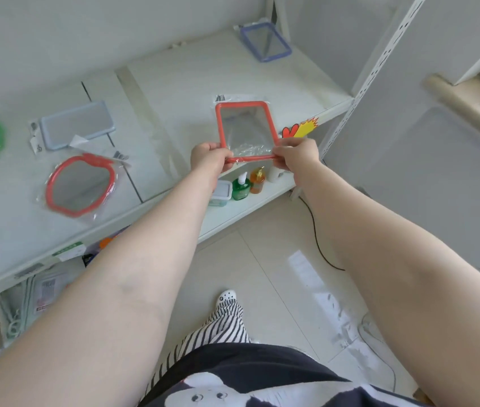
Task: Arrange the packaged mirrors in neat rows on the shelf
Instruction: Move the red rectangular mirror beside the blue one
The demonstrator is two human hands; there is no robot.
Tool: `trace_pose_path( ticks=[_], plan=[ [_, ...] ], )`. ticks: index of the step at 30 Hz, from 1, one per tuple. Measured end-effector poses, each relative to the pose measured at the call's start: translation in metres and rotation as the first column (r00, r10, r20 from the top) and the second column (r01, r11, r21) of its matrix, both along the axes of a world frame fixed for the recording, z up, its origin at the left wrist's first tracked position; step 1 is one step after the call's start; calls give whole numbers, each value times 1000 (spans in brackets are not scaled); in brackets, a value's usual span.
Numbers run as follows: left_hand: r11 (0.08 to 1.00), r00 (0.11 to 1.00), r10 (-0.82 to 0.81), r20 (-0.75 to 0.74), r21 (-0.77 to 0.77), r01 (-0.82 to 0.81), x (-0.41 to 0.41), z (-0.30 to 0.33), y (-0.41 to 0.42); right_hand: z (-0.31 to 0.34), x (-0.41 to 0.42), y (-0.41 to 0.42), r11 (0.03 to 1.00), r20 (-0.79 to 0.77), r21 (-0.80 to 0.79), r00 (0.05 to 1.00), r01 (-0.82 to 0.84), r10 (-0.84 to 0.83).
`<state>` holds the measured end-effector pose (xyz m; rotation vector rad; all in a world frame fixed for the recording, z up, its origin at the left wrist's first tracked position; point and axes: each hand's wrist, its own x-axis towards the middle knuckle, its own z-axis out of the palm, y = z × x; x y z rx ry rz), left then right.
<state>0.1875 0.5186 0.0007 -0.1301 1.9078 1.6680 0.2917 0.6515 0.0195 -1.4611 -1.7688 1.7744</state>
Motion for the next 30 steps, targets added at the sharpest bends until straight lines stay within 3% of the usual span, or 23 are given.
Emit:
trace_pose_path(
  ticks=[9, 20, 30],
  plan=[
    [1000, 1000, -27, -10, 1, 27, -45, 6, 84, 8, -43, 83, 998, 9, -44, 998, 55, -55],
    [980, 980, 197, -21, 28, -196, -83, 10, 182, 11, -113, 196, 985, -50, 25, 984, -172, 173],
    [904, 903, 427, -45, 5, -427, -113, 5, 210, 8, -175, 235, 927, -72, -44, 926, -373, 370]
  ],
)
